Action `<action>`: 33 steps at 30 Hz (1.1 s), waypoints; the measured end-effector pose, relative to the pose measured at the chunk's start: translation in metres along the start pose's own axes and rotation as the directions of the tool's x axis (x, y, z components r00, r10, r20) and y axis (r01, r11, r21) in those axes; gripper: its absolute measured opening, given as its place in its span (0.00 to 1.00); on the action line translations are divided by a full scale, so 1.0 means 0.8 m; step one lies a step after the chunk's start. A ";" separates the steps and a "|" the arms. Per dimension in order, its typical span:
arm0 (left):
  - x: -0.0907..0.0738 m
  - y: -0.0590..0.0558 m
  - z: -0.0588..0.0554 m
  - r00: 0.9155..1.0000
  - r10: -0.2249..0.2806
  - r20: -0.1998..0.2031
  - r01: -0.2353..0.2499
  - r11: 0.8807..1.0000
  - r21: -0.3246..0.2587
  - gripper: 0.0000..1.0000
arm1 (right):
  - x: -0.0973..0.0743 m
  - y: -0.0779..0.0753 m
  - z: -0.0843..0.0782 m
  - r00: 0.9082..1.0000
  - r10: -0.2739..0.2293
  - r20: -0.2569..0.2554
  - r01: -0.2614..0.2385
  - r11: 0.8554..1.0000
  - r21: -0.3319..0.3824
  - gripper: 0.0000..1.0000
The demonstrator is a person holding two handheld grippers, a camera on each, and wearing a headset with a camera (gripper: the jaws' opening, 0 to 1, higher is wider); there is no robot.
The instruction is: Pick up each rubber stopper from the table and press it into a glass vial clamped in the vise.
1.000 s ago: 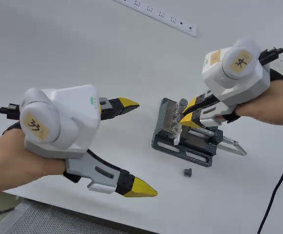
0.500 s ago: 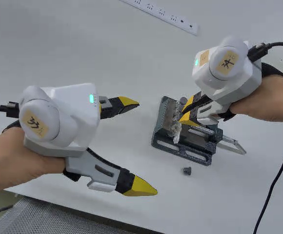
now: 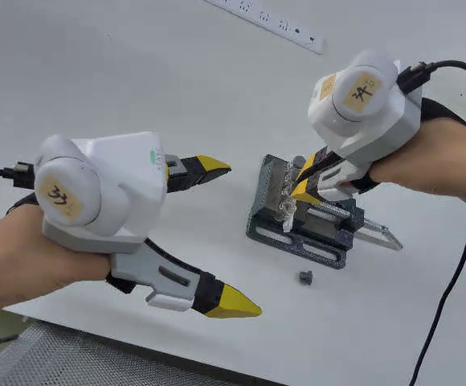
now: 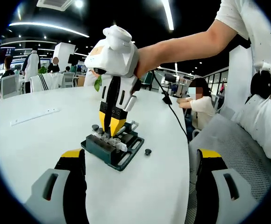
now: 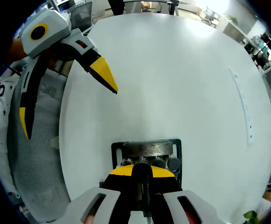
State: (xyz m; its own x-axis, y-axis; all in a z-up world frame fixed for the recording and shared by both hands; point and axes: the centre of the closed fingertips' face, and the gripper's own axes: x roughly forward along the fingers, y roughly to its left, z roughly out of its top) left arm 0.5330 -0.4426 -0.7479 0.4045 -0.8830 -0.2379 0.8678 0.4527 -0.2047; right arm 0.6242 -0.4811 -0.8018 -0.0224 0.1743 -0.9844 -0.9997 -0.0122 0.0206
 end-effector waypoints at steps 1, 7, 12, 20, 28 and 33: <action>-0.001 -0.001 0.000 1.000 0.000 -0.001 0.000 1.000 0.000 0.98 | 0.000 0.000 0.000 1.000 0.000 0.003 0.000 1.000 0.000 0.07; -0.004 0.000 -0.001 1.000 0.007 0.000 -0.007 1.000 -0.006 0.98 | 0.000 0.000 0.002 1.000 -0.003 0.022 0.002 1.000 0.010 0.07; -0.004 0.000 0.000 1.000 0.008 0.005 -0.008 1.000 -0.010 0.98 | 0.000 0.002 0.002 1.000 -0.006 0.030 0.006 1.000 0.015 0.08; -0.002 -0.001 0.001 1.000 0.007 0.010 -0.007 1.000 -0.013 0.98 | -0.001 0.002 0.001 0.999 -0.011 0.043 0.010 1.000 0.019 0.09; -0.001 -0.002 0.001 1.000 0.005 0.010 -0.005 1.000 -0.017 0.97 | -0.001 0.002 0.001 0.998 -0.013 0.053 0.012 1.000 0.027 0.10; -0.001 -0.001 0.001 1.000 0.005 0.012 -0.004 1.000 -0.019 0.97 | -0.001 0.002 0.000 0.998 -0.016 0.055 0.015 1.000 0.028 0.09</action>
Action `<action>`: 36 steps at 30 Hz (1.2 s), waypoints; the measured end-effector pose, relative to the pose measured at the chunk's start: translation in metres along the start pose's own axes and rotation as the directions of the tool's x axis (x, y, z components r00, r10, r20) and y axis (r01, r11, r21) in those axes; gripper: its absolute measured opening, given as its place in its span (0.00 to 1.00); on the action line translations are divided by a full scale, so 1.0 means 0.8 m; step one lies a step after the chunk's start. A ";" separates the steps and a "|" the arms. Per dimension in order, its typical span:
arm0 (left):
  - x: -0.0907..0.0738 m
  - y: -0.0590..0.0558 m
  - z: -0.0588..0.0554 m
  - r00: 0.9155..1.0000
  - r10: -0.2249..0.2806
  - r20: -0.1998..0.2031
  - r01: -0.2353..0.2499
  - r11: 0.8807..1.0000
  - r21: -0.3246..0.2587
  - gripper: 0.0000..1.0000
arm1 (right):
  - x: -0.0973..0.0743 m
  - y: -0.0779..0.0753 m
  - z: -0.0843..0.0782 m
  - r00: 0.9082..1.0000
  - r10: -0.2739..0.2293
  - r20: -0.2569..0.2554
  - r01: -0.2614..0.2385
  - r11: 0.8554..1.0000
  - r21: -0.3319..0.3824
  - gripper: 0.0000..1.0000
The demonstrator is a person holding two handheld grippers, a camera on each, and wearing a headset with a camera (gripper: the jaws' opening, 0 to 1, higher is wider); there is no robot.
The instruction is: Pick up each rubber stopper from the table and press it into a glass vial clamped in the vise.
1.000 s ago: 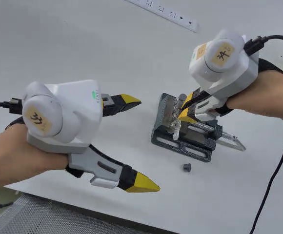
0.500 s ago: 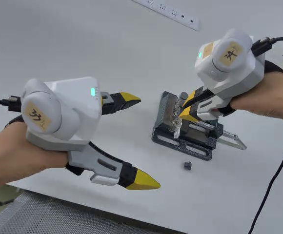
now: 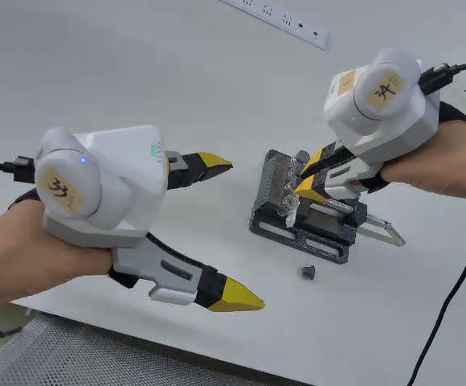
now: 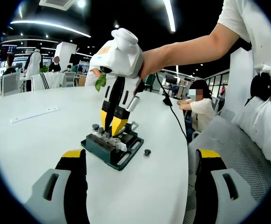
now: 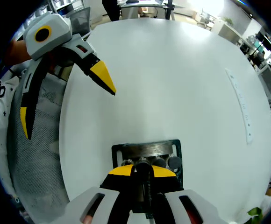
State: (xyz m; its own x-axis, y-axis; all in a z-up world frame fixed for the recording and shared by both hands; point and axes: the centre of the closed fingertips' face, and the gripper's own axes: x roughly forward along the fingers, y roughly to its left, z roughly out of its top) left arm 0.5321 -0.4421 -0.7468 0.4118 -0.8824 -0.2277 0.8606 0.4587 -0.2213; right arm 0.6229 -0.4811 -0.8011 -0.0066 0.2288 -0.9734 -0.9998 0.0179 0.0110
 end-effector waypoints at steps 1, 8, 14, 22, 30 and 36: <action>0.000 0.000 0.000 1.000 0.000 -0.001 0.000 1.000 0.001 0.97 | 0.000 0.000 0.000 1.000 0.000 0.000 0.000 1.000 0.000 0.10; 0.000 0.001 -0.001 1.000 -0.003 0.001 0.003 1.000 -0.001 0.96 | -0.001 0.002 0.000 1.000 -0.005 0.008 0.005 1.000 0.008 0.10; 0.000 0.001 -0.002 1.000 -0.003 0.001 0.003 1.000 -0.001 0.96 | -0.001 0.000 0.000 1.000 -0.009 0.012 0.009 1.000 0.017 0.11; 0.000 0.001 -0.003 1.000 -0.002 -0.002 0.002 1.000 -0.002 0.95 | -0.013 -0.003 0.003 0.999 -0.025 0.041 0.024 0.999 0.022 0.10; 0.000 0.001 -0.003 1.000 -0.006 -0.004 0.006 1.000 -0.001 0.95 | -0.015 -0.002 0.002 0.999 -0.014 0.051 0.013 1.000 0.026 0.04; 0.001 0.000 -0.003 1.000 -0.012 -0.005 0.012 1.000 -0.001 0.95 | -0.013 0.001 0.002 0.999 0.001 0.049 -0.002 1.000 0.019 0.02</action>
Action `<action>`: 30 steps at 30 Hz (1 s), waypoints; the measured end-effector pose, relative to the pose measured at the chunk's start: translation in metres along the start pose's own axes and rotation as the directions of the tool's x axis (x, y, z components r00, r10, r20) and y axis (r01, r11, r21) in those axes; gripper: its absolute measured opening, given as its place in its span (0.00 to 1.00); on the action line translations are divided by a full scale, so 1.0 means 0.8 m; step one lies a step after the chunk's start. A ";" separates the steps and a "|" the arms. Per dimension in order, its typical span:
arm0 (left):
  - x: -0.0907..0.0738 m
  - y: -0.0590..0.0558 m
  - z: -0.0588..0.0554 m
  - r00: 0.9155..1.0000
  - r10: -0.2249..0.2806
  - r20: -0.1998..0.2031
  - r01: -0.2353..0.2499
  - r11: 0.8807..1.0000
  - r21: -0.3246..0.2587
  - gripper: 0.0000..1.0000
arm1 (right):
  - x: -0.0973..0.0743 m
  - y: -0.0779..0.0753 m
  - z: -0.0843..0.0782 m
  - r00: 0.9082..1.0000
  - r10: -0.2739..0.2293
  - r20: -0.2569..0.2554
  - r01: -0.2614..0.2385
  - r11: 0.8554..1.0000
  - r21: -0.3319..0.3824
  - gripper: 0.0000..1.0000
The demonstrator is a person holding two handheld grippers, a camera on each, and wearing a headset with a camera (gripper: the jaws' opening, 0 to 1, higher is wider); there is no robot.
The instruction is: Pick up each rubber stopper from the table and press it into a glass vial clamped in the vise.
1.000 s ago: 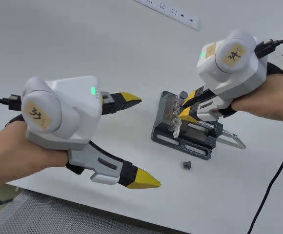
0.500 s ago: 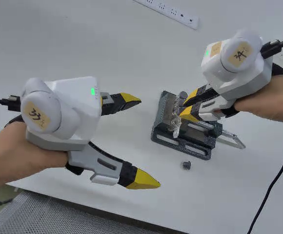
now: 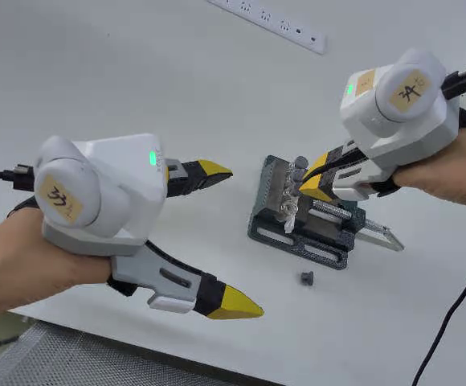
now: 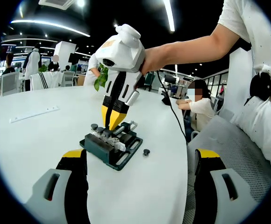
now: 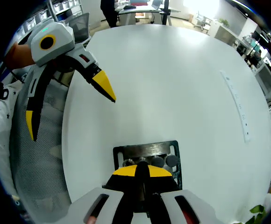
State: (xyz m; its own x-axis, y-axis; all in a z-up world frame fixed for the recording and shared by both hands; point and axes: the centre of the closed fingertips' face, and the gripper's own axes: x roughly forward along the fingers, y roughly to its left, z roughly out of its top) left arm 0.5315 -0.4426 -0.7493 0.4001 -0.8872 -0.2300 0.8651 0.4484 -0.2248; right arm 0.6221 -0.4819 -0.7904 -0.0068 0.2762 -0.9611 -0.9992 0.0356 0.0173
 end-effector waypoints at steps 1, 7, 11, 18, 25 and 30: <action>0.000 0.000 0.000 1.000 0.000 0.000 0.000 1.000 0.000 0.95 | 0.001 0.001 -0.001 1.000 0.002 -0.004 -0.002 1.000 -0.005 0.01; 0.000 0.000 0.000 1.000 0.000 -0.001 0.000 1.000 -0.004 0.95 | 0.004 -0.001 -0.001 1.000 0.002 -0.005 -0.002 1.000 -0.004 0.01; 0.000 -0.001 0.001 1.000 0.000 0.001 0.000 1.000 -0.007 0.95 | 0.006 0.000 -0.003 1.000 0.007 -0.012 -0.007 1.000 -0.007 0.01; 0.000 -0.001 0.001 1.000 0.000 0.005 0.000 1.000 -0.013 0.94 | 0.006 0.000 -0.003 1.000 0.018 -0.009 -0.018 1.000 0.002 0.01; 0.001 0.000 0.001 1.000 -0.001 0.007 0.001 1.000 -0.014 0.93 | 0.008 -0.001 -0.003 0.999 0.038 -0.023 -0.038 0.999 -0.007 0.02; 0.002 0.001 0.003 1.000 0.002 0.015 -0.002 1.000 -0.017 0.93 | 0.009 -0.001 -0.003 0.998 0.053 -0.022 -0.053 0.999 0.008 0.02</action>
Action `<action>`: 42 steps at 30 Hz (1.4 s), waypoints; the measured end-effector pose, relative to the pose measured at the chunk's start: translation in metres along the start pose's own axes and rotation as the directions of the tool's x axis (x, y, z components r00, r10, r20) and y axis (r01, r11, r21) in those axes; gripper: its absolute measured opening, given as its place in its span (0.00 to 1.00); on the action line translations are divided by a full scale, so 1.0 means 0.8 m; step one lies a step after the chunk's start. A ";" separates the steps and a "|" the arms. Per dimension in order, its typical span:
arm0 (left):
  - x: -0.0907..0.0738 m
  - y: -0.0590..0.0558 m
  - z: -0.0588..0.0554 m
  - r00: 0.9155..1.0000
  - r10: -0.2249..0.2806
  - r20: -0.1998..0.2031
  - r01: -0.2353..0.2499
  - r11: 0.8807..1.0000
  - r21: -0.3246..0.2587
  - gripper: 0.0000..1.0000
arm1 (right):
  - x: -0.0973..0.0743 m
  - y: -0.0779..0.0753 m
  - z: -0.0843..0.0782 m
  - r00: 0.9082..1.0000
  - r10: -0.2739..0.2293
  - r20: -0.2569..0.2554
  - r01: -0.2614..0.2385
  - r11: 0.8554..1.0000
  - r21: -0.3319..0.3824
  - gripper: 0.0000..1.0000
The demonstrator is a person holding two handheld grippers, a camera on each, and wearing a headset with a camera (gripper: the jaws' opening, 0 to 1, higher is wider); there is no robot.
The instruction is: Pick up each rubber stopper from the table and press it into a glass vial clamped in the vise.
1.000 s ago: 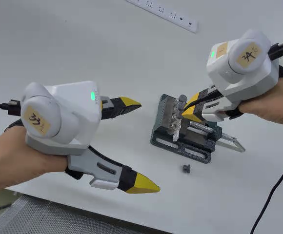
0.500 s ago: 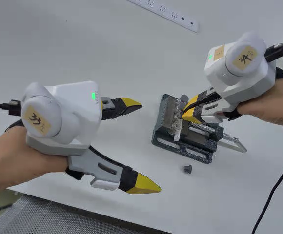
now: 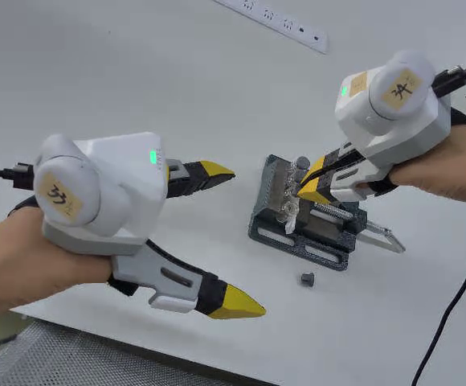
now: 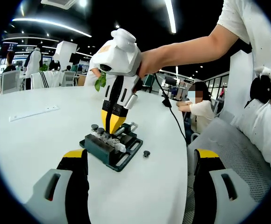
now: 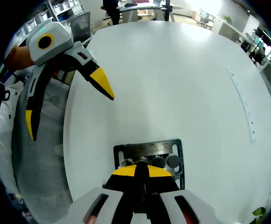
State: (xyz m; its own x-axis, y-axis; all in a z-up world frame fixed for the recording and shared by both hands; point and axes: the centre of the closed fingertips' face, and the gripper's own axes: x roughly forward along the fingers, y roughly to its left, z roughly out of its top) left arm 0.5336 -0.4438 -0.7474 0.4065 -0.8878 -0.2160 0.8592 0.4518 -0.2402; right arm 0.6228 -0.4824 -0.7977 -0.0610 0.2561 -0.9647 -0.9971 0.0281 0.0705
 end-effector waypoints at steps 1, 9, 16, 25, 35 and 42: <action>0.000 0.000 0.000 1.000 0.001 -0.001 -0.001 1.000 0.000 0.93 | 0.000 0.001 0.000 1.000 0.003 -0.003 -0.003 1.000 -0.008 0.03; 0.002 0.002 0.002 1.000 -0.002 -0.001 0.002 1.000 0.002 0.93 | 0.002 0.000 -0.002 0.999 0.004 -0.037 -0.005 1.000 -0.030 0.03; 0.004 0.001 0.003 1.000 -0.006 0.002 0.006 1.000 0.001 0.93 | 0.003 -0.002 0.000 0.999 0.009 -0.050 -0.009 1.000 -0.008 0.03; 0.007 0.000 0.002 1.000 -0.009 0.007 0.009 1.000 -0.003 0.92 | 0.004 -0.002 0.001 0.998 0.014 -0.068 -0.015 1.000 -0.020 0.03; 0.011 0.001 0.003 1.000 -0.010 0.010 0.010 1.000 -0.008 0.92 | 0.007 -0.005 0.002 0.996 0.021 -0.087 -0.025 0.999 -0.040 0.03; 0.014 0.001 0.003 1.000 -0.014 0.010 0.014 1.000 -0.008 0.92 | 0.008 -0.003 0.002 0.995 0.019 -0.100 -0.025 0.998 -0.063 0.03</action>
State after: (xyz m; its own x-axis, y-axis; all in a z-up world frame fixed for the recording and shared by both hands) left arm 0.5396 -0.4540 -0.7478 0.3976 -0.8947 -0.2034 0.8623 0.4401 -0.2504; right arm 0.6249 -0.4791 -0.8037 -0.0843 0.1590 -0.9837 -0.9961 -0.0396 0.0789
